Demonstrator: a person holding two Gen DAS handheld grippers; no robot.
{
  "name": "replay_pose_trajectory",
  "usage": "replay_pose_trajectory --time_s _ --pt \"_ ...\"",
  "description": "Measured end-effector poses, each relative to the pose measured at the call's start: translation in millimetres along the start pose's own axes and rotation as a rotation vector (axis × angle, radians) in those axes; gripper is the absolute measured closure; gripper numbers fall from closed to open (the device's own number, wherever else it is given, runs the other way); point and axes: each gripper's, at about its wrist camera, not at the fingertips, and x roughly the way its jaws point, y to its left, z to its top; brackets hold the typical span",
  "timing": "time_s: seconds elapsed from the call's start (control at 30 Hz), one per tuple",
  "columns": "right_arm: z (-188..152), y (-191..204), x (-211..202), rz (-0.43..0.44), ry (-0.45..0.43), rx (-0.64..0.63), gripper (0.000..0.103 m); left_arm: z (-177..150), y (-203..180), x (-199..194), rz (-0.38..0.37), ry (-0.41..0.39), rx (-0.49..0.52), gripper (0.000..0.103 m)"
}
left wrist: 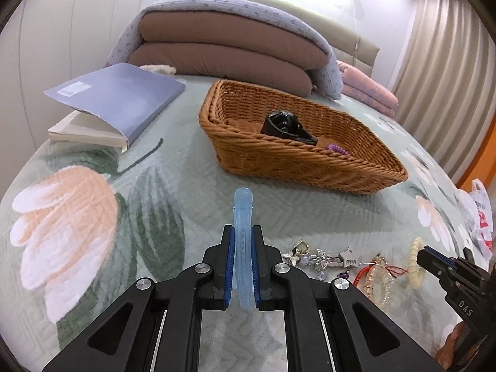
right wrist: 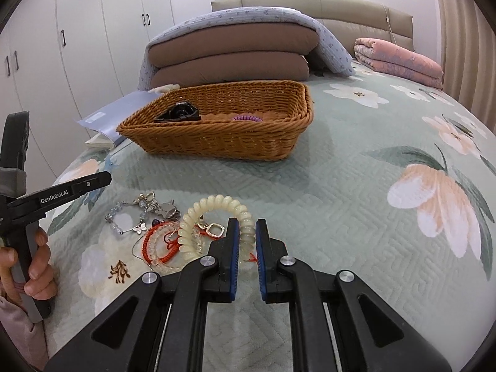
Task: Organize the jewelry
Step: 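Carry the clip with the left tool while the right tool carries the cream hair tie to the basket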
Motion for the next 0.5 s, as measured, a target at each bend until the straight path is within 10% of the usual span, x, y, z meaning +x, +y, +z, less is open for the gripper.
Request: replay_pose_trajectory --time_s 0.5 --pt "58.1 -5.5 -32.6 0.033 -0.130 0.044 0.091 23.6 -4.1 -32.0 -0.078 -0.086 -0.034 0.093"
